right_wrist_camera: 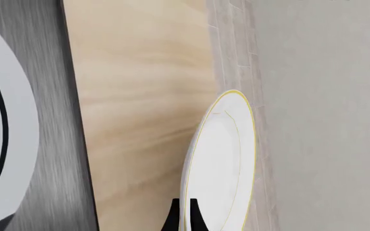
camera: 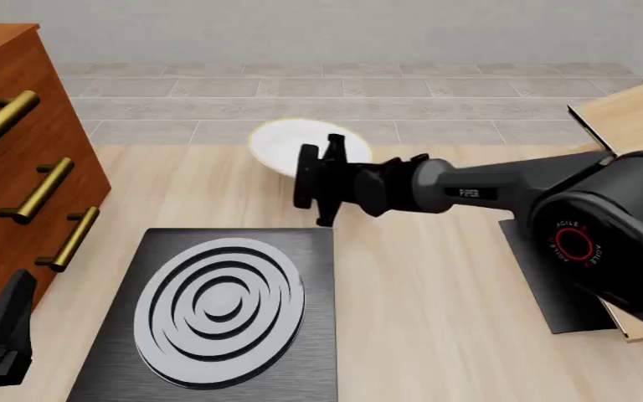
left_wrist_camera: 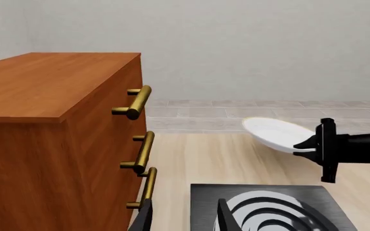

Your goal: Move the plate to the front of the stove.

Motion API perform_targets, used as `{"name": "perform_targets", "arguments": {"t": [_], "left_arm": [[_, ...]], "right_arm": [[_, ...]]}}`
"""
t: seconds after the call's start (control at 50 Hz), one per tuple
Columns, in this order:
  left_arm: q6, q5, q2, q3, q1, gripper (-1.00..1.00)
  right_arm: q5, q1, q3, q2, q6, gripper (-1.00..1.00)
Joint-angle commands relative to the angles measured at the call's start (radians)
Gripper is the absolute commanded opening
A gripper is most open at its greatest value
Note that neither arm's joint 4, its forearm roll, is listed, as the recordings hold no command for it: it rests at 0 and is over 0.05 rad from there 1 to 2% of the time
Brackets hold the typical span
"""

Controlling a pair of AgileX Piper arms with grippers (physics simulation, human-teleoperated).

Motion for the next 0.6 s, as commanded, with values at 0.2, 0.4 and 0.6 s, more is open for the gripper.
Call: {"name": "perform_targets", "arguments": {"t": [0.2,0.4,0.6], "left_arm": [[0.003,-0.001,-0.003,0.003,0.0,1.0],[0.003,0.002,-0.004,0.001,0.0,1.0],[0.004,0.003,-0.005,0.0,0.0,1.0]], "right_arm": [[0.145,0.03,-0.169,0.058,-0.008,-1.0],[0.236,0.043,-0.281,0.115,-0.006,-1.0],[0.313,0.048,-0.398,0.183,0.01,-1.0]]}}
